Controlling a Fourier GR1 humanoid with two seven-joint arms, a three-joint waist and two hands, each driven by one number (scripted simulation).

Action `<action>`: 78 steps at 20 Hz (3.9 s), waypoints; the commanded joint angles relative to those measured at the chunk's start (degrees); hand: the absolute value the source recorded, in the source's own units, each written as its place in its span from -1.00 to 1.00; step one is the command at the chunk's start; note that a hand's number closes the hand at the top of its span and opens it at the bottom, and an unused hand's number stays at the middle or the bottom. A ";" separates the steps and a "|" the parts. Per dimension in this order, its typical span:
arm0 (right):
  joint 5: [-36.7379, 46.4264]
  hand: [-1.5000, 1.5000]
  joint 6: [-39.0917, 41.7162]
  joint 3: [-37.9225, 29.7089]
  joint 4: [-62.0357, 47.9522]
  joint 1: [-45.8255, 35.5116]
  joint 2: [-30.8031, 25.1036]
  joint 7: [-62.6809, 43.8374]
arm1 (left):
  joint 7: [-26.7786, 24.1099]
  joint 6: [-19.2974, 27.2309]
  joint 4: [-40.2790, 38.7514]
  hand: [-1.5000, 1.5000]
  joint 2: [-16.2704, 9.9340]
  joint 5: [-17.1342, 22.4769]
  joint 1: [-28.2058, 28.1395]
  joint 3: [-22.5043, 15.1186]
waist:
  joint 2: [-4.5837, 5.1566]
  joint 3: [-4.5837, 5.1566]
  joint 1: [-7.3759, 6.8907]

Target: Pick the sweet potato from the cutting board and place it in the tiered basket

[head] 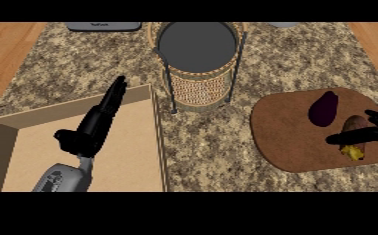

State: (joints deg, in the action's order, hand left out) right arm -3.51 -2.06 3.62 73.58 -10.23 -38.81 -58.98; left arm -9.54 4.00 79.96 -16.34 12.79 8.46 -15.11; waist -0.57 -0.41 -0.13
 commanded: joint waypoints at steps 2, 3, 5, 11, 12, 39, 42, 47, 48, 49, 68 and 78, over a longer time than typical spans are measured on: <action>2.96 -1.00 -3.24 0.65 -1.92 0.98 4.97 0.48 | 0.94 0.56 -2.46 0.00 2.42 -2.12 -3.26 -1.85 | 0.60 0.40 0.04; 2.22 -1.00 -0.27 -0.37 -0.58 -0.52 2.89 -1.14 | 3.73 -1.01 -6.24 0.00 1.36 -0.51 3.00 1.77 | 0.64 0.42 0.38; 2.54 -1.00 0.59 -2.34 -3.58 0.58 2.92 3.02 | 3.97 -1.16 -4.11 0.00 1.48 -0.98 1.88 2.19 | 0.61 0.41 0.25; 7.52 1.00 -6.61 -3.34 -3.00 -0.94 6.14 9.45 | 4.61 -0.49 -0.45 0.00 2.47 -1.73 -1.31 1.23 | 0.58 0.39 0.15; 8.22 1.00 -6.46 -3.59 -6.55 -2.06 6.92 11.61 | 3.40 -3.43 -1.12 0.00 0.19 -0.40 -2.11 3.12 | 0.66 0.39 -0.12; 13.18 1.00 10.82 0.37 -6.45 -16.56 -4.58 67.81 | 3.47 -4.13 -0.56 0.00 3.80 -3.98 -2.43 2.15 | 0.98 0.25 -1.47; 13.04 1.00 12.76 -0.56 -6.36 -21.04 -4.52 70.56 | 3.81 -3.89 -3.69 0.00 4.34 -3.78 1.26 4.00 | 0.91 0.37 -0.59; 11.11 1.00 18.35 -0.69 -2.66 -29.59 -2.28 60.60 | 3.73 -5.25 -3.12 0.00 2.62 -4.18 -0.13 5.41 | 0.64 0.45 -0.42; 9.69 1.00 18.86 -0.53 0.51 -31.62 -1.26 55.87 | 7.17 -4.78 1.05 0.00 2.89 -3.34 -1.09 4.64 | 0.44 0.46 -0.51; 7.85 1.00 22.79 -2.11 -0.98 -34.57 -3.79 54.19 | 4.49 -3.82 -1.28 0.00 5.08 -5.18 -1.73 2.84 | 0.52 0.48 -0.38; 16.39 1.00 16.70 5.03 -23.13 -65.15 21.76 37.19 | 2.59 -6.72 -4.93 0.00 4.88 -5.79 -0.20 5.39 | 1.08 0.49 -1.46; 20.03 1.00 10.96 5.02 -32.87 -66.59 31.59 42.13 | 4.80 -5.60 -3.43 0.00 6.26 -6.36 -0.87 5.83 | 0.91 0.45 -1.05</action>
State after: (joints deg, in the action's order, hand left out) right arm 15.95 9.81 9.08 43.64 -76.04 -9.81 -17.93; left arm -7.33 -1.57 79.68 -10.78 6.38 8.66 -9.23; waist 0.04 -0.30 -1.51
